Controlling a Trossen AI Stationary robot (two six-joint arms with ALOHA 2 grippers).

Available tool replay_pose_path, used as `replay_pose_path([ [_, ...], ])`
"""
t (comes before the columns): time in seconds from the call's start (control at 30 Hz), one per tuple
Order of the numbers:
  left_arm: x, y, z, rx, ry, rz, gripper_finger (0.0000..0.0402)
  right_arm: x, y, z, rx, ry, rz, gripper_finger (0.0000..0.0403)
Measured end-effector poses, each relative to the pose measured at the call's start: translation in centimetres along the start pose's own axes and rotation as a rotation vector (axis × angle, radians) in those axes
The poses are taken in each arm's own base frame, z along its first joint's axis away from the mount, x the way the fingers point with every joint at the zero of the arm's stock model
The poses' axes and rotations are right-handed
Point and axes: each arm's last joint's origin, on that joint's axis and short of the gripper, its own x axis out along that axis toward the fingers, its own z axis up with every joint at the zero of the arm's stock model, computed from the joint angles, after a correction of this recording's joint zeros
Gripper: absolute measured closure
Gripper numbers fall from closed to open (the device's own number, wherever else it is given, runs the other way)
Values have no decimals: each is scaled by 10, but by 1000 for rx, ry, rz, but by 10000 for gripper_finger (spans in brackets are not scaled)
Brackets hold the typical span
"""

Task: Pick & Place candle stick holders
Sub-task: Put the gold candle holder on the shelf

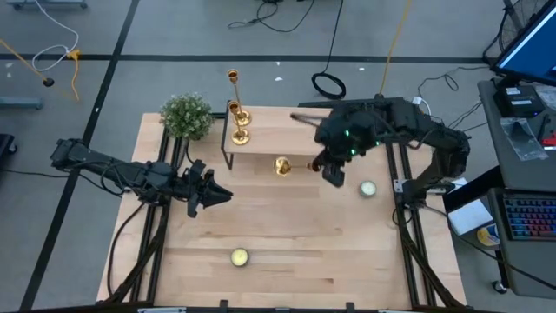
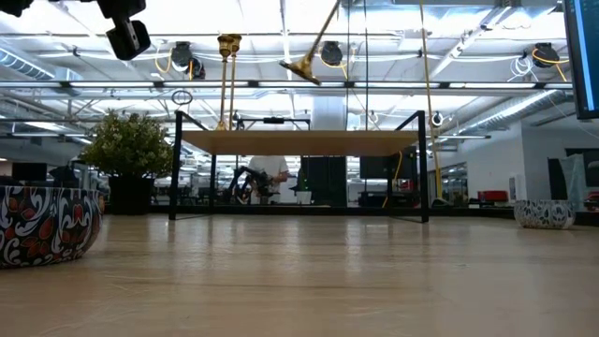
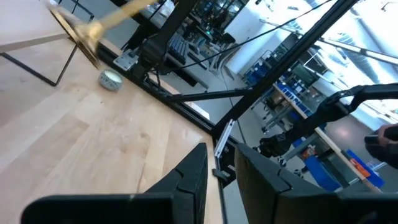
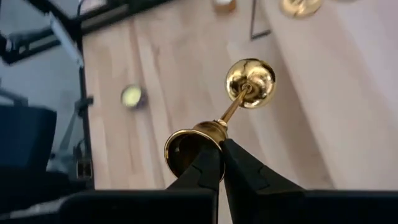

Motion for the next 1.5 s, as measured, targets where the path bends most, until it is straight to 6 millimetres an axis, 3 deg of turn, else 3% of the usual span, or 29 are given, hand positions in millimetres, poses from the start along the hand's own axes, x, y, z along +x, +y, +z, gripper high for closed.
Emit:
replay_pose_path([
  [0.23, 7, 2, -3, -2, 15, 14, 321, 1, -32, 26, 27, -74, 50, 403],
  [0.4, 14, 2, -4, 16, 1, 2, 321, 4, -46, 31, 75, -52, 147, 403],
  [0.73, 45, -1, -5, 263, -117, -34, 321, 9, -42, 32, 86, -13, 261, 403],
  [1.03, 82, -22, 19, 354, -26, 86, 321, 10, -37, 18, 135, 153, 328, 403],
  [1.23, 89, -29, 32, 352, 16, 158, 321, -9, -33, 3, 154, 204, 313, 403],
  [1.5, 89, -28, 35, 352, -33, 230, 321, -9, -35, 3, 139, 191, 250, 403],
])
